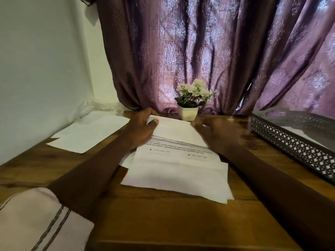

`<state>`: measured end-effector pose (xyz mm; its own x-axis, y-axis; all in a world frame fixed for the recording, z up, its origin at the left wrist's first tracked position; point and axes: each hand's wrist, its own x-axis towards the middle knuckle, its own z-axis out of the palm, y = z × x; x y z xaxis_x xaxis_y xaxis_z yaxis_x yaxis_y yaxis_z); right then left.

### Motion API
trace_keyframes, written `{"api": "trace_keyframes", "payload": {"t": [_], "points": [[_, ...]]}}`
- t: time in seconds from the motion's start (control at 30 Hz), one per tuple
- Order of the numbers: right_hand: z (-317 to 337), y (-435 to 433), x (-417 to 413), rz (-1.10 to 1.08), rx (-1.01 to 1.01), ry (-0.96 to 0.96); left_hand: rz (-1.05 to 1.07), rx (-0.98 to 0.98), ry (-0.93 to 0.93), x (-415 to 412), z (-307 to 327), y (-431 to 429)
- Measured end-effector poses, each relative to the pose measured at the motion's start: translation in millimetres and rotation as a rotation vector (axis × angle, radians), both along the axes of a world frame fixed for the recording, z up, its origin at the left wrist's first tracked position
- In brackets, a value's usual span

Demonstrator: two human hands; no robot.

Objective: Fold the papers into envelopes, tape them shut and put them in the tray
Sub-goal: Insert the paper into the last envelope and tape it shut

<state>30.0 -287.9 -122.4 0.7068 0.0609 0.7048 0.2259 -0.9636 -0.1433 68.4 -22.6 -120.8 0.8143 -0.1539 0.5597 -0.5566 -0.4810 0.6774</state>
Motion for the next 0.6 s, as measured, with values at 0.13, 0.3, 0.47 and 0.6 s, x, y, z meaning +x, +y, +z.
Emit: {"api": "trace_keyframes", "payload": {"t": [0.13, 0.3, 0.47, 0.6], "points": [[-2.4, -15.2, 4.1, 0.105, 0.461, 0.1, 0.14, 0.024, -0.016, 0.9, 0.0, 5.6], [-1.7, -15.6, 2.0, 0.416, 0.943, 0.241, 0.175, -0.078, -0.123, -3.4, 3.6, 2.3], [6.1, -1.5, 5.5, 0.524, 1.394, 0.361, 0.094, -0.09, -0.242, -7.3, 4.2, -9.4], [8.2, -4.3, 3.2, 0.563, 1.523, 0.466, 0.036, -0.157, -0.237, -7.3, 6.0, -9.0]]}}
